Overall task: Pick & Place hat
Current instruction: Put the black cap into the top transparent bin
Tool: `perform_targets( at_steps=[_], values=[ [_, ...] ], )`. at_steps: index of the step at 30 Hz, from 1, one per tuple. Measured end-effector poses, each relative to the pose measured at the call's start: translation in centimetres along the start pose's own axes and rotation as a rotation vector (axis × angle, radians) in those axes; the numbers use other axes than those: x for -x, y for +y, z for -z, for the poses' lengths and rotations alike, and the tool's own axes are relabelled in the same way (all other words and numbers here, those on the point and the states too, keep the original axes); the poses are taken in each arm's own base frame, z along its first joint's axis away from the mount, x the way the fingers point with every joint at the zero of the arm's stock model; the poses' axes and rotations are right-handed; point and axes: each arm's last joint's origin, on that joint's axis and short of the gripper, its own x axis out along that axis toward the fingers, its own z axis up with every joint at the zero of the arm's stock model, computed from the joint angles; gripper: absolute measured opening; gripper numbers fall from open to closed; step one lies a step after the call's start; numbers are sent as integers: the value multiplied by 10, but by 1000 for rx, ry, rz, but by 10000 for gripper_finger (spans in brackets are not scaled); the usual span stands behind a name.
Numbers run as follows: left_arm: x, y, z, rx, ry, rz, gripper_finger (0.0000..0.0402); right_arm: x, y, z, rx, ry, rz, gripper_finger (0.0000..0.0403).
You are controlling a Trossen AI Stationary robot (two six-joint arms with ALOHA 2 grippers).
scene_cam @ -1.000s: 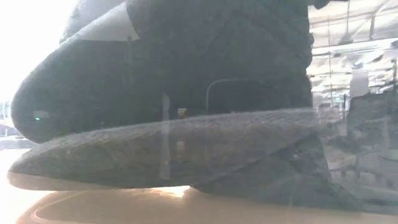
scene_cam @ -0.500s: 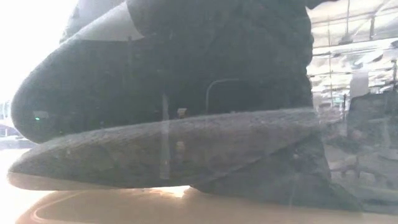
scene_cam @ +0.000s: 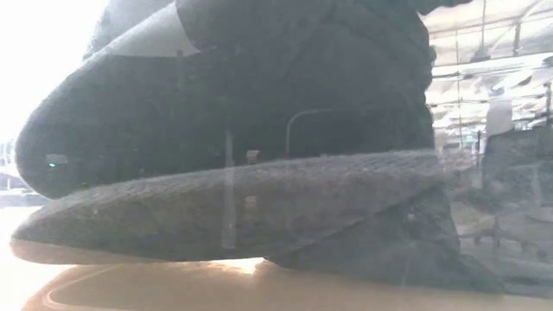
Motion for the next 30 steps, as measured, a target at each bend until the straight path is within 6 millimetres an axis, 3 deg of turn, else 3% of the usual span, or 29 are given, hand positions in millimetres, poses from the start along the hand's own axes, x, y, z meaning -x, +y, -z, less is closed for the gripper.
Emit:
perform_targets(
  at_steps=[8, 14, 20, 30],
  values=[
    [-5, -1, 8, -7, 31, 38, 7, 1, 1, -3, -24, -22, -38, 18],
    [-5, -1, 8, -29, 34, 46, 11, 2, 1, -4, -47, -23, -47, 12],
    [-1, -2, 7, -78, 83, 91, 65, 8, -1, -10, -44, -25, -46, 11],
    [12, 7, 9, -138, 254, -31, 149, 50, -21, -40, -60, 61, 55, 10]
  ],
)
